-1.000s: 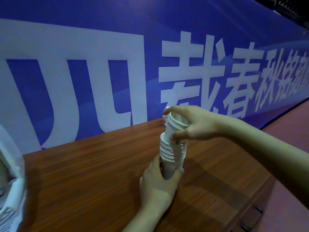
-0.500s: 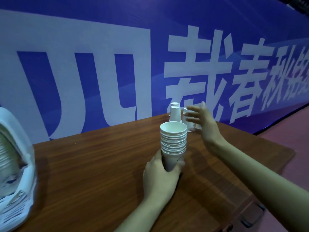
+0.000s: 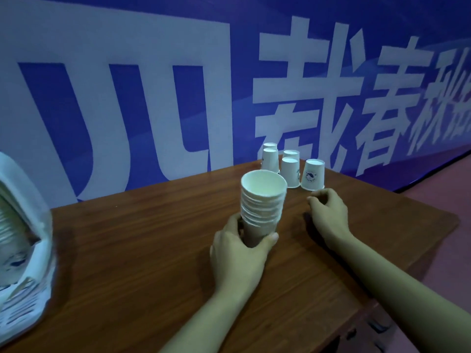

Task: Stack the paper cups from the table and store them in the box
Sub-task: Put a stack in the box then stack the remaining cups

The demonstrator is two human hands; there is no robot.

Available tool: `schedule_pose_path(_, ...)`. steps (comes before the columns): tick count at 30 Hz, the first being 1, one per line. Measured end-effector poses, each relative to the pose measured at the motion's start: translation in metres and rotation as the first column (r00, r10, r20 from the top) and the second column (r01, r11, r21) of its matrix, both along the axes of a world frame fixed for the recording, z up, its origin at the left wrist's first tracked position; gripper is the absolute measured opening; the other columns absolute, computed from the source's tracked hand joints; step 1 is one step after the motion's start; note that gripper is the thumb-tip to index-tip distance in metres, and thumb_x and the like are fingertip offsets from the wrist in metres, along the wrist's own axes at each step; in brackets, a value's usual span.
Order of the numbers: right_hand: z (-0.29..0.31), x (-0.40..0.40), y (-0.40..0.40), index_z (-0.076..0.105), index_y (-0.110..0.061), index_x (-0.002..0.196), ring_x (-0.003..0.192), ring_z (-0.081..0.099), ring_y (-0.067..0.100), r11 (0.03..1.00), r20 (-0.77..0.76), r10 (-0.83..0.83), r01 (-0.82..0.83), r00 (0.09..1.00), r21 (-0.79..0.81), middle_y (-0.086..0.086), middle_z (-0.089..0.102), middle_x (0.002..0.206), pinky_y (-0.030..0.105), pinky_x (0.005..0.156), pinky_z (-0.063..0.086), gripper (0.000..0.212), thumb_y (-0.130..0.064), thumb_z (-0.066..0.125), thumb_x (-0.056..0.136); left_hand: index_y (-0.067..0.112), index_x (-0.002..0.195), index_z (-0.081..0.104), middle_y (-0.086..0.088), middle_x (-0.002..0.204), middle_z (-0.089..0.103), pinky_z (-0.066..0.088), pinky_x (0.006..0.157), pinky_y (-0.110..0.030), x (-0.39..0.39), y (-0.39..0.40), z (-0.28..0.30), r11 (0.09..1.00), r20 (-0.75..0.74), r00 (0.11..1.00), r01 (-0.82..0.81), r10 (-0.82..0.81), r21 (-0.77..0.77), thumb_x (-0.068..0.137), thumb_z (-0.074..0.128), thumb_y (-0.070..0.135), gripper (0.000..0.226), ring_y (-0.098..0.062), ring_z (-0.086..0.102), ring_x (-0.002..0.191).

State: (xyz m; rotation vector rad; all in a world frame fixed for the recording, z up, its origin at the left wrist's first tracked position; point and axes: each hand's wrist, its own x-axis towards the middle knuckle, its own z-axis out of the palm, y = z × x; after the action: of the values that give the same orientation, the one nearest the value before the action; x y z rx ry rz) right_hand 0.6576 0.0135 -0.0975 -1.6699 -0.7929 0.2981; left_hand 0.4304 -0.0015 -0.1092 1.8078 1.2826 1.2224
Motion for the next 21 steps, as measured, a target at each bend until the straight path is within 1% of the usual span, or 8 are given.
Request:
schedule_pose_path(4, 0.004, 0.029, 0.022, 0.054, -0.015, 0.128, 0.119, 0.053, 0.021, 0.989, 0.128, -0.135, 0.142, 0.983, -0.047, 0.005, 0.054, 0.128, 0.035, 0.098, 0.047, 0.046, -0.012, 0.074, 0.086, 0.053, 0.095, 0.055, 0.028, 0.094, 0.065, 0.054, 0.1, -0.048, -0.004, 0.004, 0.002, 1.0, -0.071, 0.997, 0.009, -0.012, -0.03, 0.063, 0.07, 0.082, 0.046, -0.014, 0.067, 0.111)
schedule_pose_path(7, 0.008, 0.061, 0.047, 0.042, -0.013, 0.145, 0.138, 0.043, 0.031, 0.958, 0.127, -0.267, 0.278, 0.955, -0.076, 0.013, 0.048, 0.147, 0.05, 0.116, 0.036, 0.079, -0.031, 0.084, 0.08, 0.049, 0.104, 0.057, 0.025, 0.099, 0.067, 0.053, 0.1, -0.048, -0.006, 0.014, 0.004, 1.0, -0.148, 0.989, 0.012, -0.013, -0.01, 0.057, 0.055, 0.093, 0.064, -0.013, 0.067, 0.111)
schedule_pose_path(11, 0.007, 0.088, 0.088, 0.013, -0.019, 0.161, 0.151, 0.028, 0.038, 0.974, 0.102, -0.186, 0.197, 0.977, -0.108, 0.012, 0.03, 0.164, 0.058, 0.121, 0.026, 0.12, -0.055, 0.086, 0.072, 0.046, 0.102, 0.061, 0.023, 0.102, 0.071, 0.055, 0.098, -0.048, -0.001, 0.033, 0.009, 1.0, -0.158, 0.987, 0.021, -0.024, -0.022, 0.06, 0.058, 0.09, 0.061, -0.009, 0.068, 0.105)
schedule_pose_path(12, 0.005, 0.092, 0.097, 0.013, -0.021, 0.161, 0.151, 0.029, 0.038, 0.982, 0.093, -0.156, 0.164, 0.983, -0.095, 0.011, 0.031, 0.164, 0.059, 0.12, 0.028, 0.12, -0.057, 0.085, 0.072, 0.047, 0.101, 0.06, 0.024, 0.101, 0.071, 0.055, 0.097, -0.048, 0.002, 0.037, 0.01, 0.999, -0.156, 0.987, 0.032, -0.035, -0.025, 0.061, 0.061, 0.088, 0.058, -0.007, 0.067, 0.103)
schedule_pose_path(14, -0.001, 0.095, 0.111, 0.031, -0.021, 0.156, 0.142, 0.045, 0.035, 0.994, 0.083, -0.11, 0.112, 0.991, -0.02, 0.008, 0.049, 0.151, 0.052, 0.112, 0.041, 0.1, -0.051, 0.084, 0.077, 0.048, 0.102, 0.061, 0.024, 0.101, 0.071, 0.056, 0.098, -0.047, 0.007, 0.045, 0.01, 0.998, -0.121, 0.992, 0.038, -0.043, -0.044, 0.061, 0.066, 0.085, 0.055, -0.004, 0.067, 0.101)
schedule_pose_path(16, 0.001, 0.095, 0.116, 0.052, -0.02, 0.139, 0.122, 0.061, 0.024, 0.979, 0.045, -0.148, 0.139, 0.988, 0.152, 0.001, 0.062, 0.127, 0.04, 0.098, 0.053, 0.07, -0.04, 0.084, 0.08, 0.049, 0.105, 0.063, 0.025, 0.101, 0.072, 0.056, 0.099, -0.047, 0.01, 0.05, 0.006, 0.997, -0.088, 0.995, 0.04, -0.045, -0.059, 0.058, 0.066, 0.087, 0.061, -0.002, 0.067, 0.1)
schedule_pose_path(17, 0.007, 0.093, 0.116, 0.055, -0.019, 0.135, 0.116, 0.062, 0.018, 0.954, 0.018, -0.177, 0.167, 0.984, 0.25, -0.001, 0.062, 0.124, 0.036, 0.096, 0.055, 0.064, -0.038, 0.083, 0.081, 0.048, 0.107, 0.063, 0.025, 0.101, 0.072, 0.056, 0.1, -0.046, 0.011, 0.052, 0.003, 0.997, -0.083, 0.995, 0.042, -0.047, -0.065, 0.055, 0.065, 0.088, 0.065, -0.001, 0.067, 0.1)
schedule_pose_path(21, 0.044, 0.078, 0.122, 0.055, -0.017, 0.136, 0.11, 0.063, 0.008, 0.858, 0.019, -0.2, 0.166, 0.98, 0.486, -0.001, 0.064, 0.128, 0.02, 0.091, 0.056, 0.067, -0.041, 0.084, 0.08, 0.047, 0.111, 0.064, 0.025, 0.1, 0.071, 0.054, 0.101, -0.047, 0.01, 0.05, 0.001, 0.996, -0.081, 0.996, 0.036, -0.043, -0.086, 0.053, 0.061, 0.089, 0.072, -0.002, 0.066, 0.101)
